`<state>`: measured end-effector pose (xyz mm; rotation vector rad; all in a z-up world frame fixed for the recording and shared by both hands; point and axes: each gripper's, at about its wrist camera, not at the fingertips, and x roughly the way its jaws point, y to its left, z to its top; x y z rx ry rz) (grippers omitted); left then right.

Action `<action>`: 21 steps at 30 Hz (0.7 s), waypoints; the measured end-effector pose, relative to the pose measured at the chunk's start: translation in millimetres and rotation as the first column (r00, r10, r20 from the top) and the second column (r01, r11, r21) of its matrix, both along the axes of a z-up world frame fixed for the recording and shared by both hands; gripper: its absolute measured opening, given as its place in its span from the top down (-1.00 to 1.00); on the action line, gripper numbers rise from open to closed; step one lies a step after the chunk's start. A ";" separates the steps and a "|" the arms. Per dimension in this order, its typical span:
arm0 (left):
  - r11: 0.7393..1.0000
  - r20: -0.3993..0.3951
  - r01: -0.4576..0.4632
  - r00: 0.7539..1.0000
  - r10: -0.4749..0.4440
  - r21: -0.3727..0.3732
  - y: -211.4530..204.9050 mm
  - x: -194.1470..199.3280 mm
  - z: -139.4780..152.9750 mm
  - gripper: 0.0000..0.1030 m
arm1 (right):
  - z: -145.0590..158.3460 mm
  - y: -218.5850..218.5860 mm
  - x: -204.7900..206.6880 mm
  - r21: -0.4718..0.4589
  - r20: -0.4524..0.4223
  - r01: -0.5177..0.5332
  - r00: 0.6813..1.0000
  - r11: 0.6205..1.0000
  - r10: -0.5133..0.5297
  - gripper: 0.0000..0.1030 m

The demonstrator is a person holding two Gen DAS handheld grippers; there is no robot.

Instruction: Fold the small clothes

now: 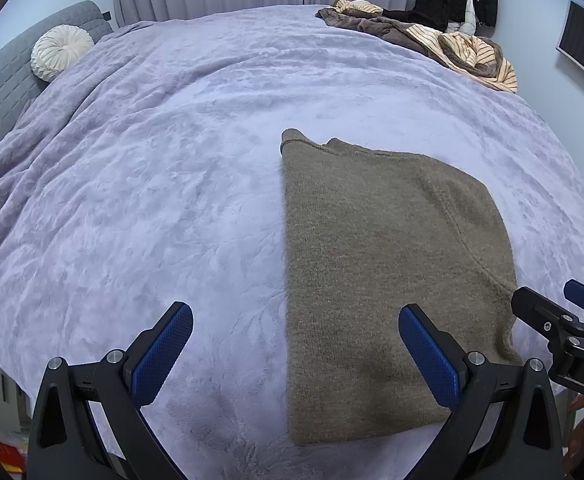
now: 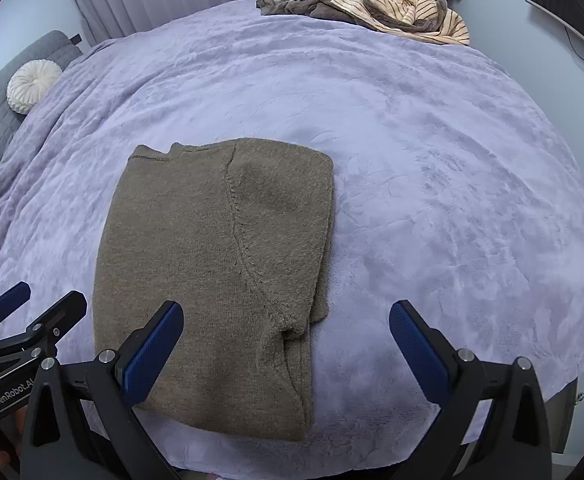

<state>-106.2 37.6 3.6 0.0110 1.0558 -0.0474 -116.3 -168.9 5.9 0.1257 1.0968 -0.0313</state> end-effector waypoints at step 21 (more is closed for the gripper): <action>1.000 -0.002 -0.002 1.000 0.002 -0.002 2.4 -0.4 -1.6 -1.00 | -3.5 5.8 -1.7 -0.001 -0.002 -0.005 1.000 1.000 0.005 -0.99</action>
